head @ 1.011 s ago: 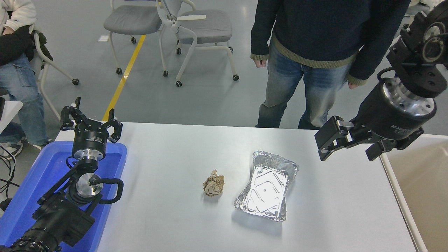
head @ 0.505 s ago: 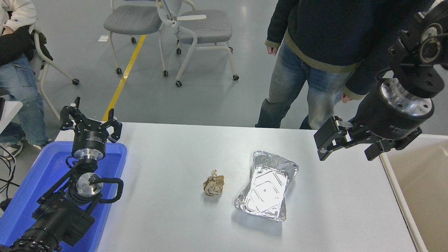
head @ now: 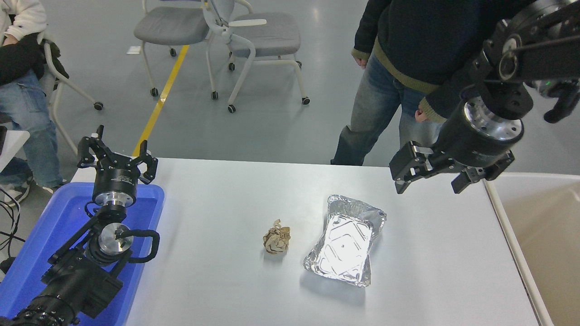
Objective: Pick up foil plate and place in dustbin
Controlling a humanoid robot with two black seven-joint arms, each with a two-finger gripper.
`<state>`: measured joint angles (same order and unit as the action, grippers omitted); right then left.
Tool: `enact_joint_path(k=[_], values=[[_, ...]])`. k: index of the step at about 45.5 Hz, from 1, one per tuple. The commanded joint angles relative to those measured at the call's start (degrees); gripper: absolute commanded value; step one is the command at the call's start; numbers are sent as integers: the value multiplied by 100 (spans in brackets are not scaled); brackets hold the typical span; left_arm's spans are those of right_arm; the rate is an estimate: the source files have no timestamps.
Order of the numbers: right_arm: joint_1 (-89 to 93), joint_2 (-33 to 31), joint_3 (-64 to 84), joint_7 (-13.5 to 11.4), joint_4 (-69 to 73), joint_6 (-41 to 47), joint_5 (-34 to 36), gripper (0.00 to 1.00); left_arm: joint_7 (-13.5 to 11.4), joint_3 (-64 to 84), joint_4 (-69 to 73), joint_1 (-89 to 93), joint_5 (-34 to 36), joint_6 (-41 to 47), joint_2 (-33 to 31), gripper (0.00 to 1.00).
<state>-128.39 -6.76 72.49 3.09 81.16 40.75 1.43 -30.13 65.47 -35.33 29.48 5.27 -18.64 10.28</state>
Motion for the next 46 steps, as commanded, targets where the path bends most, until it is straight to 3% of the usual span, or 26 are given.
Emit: enact_joint_path(k=[1, 10, 46], values=[[1421, 306, -138, 7, -935, -585, 77, 100, -1, 1, 0, -3, 0, -8, 0, 99], [2599, 676, -147, 16, -1787, -875, 33, 100, -1, -8, 0, -3, 0, 0, 0, 99], [4876, 676, -340, 7, -3572, -1412, -117, 100, -1, -8, 0, -3, 0, -8, 0, 99]])
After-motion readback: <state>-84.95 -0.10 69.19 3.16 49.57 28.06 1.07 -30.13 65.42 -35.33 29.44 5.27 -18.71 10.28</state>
